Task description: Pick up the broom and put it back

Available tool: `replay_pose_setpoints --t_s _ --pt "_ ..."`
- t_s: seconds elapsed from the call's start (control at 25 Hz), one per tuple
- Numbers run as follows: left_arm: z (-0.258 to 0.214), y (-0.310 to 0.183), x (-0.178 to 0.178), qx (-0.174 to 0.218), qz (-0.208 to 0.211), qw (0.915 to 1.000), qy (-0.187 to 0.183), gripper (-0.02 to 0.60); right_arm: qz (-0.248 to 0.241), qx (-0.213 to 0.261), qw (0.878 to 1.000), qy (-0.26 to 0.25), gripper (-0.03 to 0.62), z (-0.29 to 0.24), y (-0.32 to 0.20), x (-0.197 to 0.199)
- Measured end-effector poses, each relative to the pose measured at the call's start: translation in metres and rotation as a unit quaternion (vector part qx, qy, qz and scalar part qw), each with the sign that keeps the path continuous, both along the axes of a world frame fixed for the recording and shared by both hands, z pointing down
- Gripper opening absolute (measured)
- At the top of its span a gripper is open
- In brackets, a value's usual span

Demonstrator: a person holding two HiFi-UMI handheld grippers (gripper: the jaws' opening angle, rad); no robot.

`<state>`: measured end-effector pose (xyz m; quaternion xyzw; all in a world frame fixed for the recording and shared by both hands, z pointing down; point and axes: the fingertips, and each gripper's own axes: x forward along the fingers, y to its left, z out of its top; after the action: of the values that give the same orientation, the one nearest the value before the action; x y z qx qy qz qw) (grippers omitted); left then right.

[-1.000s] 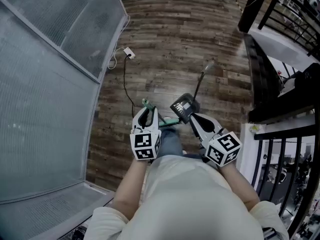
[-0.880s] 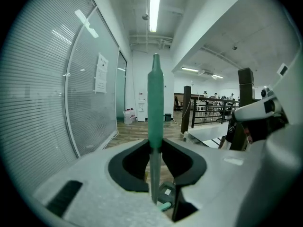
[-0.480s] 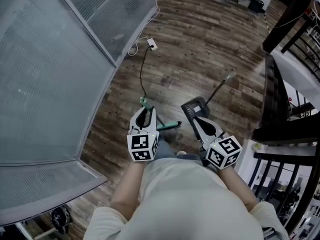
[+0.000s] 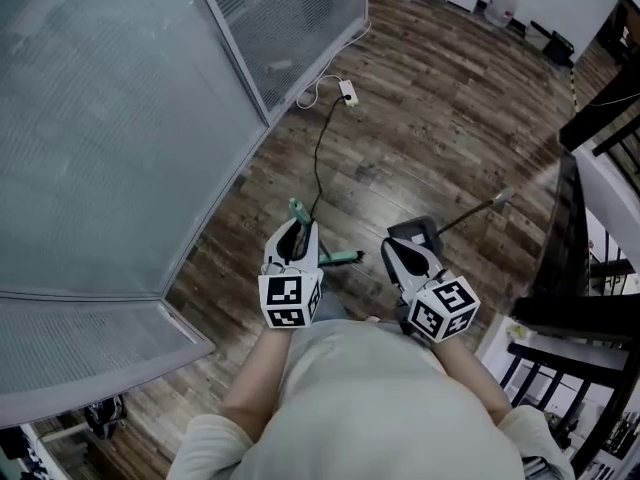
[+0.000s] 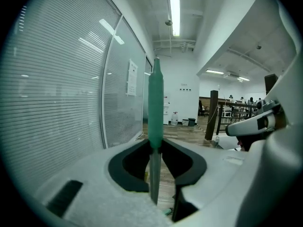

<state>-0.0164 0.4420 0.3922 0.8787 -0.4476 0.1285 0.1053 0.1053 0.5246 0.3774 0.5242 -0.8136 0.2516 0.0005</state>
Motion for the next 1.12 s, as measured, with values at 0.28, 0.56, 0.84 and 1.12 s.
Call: replay_pose_setpoints --t_s 0.28,0.56,0.84,1.12 --pt "-0.004 -0.047 -0.047 0.001 -0.037 0.9993 0.011 0.086 -0.049 0.007 0.999 0.021 0.006 -0.003 -0.056 -0.045" --pt "-0.003 -0.093 -0.085 -0.003 -0.069 0.9975 0.014 0.086 -0.068 0.003 0.997 0.025 0.006 -0.006 -0.108 -0.073" --pt "-0.004 -0.126 -0.119 -0.007 -0.085 0.9962 0.018 0.086 -0.087 0.004 0.996 0.034 0.006 -0.006 -0.149 -0.107" --pt "-0.002 -0.161 -0.150 -0.012 -0.081 0.9964 0.021 0.086 -0.086 0.007 0.996 0.033 0.006 -0.006 -0.193 -0.140"
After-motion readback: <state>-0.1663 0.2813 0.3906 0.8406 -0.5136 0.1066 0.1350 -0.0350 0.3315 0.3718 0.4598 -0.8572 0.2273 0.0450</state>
